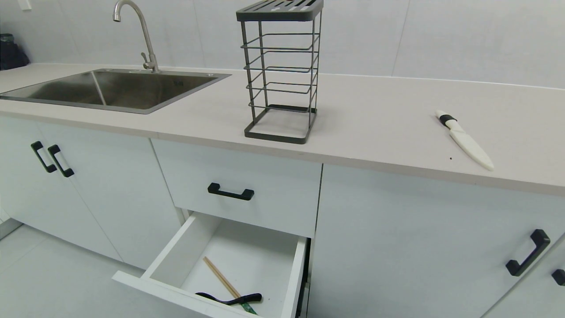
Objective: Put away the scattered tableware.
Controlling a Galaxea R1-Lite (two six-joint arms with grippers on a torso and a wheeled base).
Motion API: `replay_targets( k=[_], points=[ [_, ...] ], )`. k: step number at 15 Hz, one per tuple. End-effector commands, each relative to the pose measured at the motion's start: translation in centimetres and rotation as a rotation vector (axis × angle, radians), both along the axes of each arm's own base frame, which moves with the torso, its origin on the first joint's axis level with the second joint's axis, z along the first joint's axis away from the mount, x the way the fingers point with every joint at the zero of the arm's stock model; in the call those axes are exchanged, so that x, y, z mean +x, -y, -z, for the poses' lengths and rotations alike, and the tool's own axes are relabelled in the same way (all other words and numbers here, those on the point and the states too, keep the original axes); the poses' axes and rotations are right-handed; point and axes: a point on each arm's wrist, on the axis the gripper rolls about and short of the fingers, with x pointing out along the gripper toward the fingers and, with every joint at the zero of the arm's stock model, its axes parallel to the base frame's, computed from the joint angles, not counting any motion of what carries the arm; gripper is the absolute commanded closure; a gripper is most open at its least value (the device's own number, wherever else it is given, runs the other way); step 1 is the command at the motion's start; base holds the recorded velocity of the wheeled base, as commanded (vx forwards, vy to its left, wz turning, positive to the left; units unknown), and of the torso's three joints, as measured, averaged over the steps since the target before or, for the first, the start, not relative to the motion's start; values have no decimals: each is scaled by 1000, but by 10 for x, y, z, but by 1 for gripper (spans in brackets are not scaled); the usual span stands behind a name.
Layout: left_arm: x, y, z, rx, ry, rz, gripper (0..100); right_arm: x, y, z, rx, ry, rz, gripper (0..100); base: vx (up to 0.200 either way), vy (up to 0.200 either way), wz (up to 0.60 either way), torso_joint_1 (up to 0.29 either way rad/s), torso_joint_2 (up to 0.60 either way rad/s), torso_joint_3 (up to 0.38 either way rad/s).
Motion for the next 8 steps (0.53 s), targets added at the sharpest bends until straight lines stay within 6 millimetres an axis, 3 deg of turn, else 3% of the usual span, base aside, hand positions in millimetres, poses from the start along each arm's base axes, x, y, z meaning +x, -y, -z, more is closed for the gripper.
replay_targets(
  k=[1, 5, 6, 8],
  points=[
    [0, 0, 0, 3, -1, 1, 0, 0, 1, 9, 111, -93, 18, 0, 0, 0, 0, 0, 0, 0],
    [0, 0, 0, 5, -2, 6, 0, 1, 2, 10, 296, -134, 47, 0, 0, 0, 0, 0, 0, 0],
    [0, 0, 0, 5, -2, 6, 0, 0, 4, 10, 316, -128, 173, 0, 0, 0, 0, 0, 0, 0],
    [0, 0, 0, 5, -1, 3, 0, 0, 5, 10, 318, -134, 203, 0, 0, 0, 0, 0, 0, 0]
  ],
)
